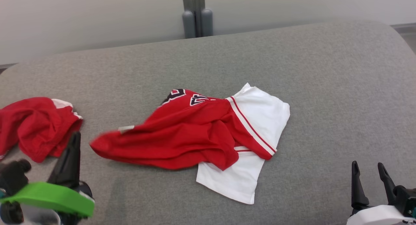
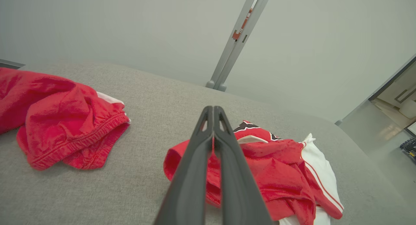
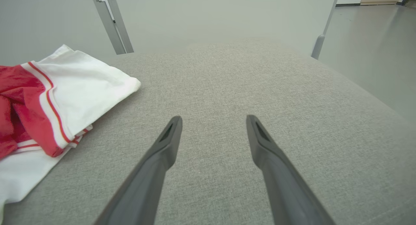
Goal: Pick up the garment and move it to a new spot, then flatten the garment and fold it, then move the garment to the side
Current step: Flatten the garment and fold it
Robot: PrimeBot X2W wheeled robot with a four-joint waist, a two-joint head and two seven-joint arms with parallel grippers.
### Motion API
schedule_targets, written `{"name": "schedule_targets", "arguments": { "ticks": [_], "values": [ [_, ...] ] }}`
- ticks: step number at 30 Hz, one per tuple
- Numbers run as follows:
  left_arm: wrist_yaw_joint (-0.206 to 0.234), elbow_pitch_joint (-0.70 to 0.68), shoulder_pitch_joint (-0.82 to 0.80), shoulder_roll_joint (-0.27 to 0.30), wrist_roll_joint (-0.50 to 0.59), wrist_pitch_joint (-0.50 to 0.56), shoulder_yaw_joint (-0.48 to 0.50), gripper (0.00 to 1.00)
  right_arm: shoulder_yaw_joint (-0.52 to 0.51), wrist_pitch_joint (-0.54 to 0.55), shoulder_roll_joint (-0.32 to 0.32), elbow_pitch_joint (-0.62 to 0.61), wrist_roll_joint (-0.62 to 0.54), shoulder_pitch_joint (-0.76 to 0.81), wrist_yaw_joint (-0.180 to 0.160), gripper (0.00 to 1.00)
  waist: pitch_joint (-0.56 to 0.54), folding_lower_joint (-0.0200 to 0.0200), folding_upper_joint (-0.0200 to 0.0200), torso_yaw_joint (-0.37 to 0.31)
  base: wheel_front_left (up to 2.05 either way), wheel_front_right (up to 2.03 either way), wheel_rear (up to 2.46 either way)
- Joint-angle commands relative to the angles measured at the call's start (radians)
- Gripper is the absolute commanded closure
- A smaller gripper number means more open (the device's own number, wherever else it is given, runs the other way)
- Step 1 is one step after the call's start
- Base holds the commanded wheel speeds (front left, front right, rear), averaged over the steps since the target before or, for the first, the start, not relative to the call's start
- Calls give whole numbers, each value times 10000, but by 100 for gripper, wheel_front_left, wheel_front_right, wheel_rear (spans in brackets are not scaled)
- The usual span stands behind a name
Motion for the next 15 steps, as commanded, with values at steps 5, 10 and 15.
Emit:
{"name": "schedule_targets", "arguments": {
  "ticks": [5, 10, 15],
  "values": [
    [132, 1249, 1163, 47, 538, 137, -944, 100, 103, -33, -22, 4, -126, 222, -14, 0, -867, 0, 0, 1212, 0, 0, 0],
    [-101, 2473, 1286, -677, 563, -23, -1456, 95, 154, -33, -23, 20, -181, 249, -14, 0, -933, 0, 0, 1318, 0, 0, 0],
    [-324, 3075, 576, -1460, 1027, -509, -1537, 0, 244, -33, -23, -16, -237, 300, -14, 0, -937, 0, 0, 1235, 0, 0, 0]
  ]
}}
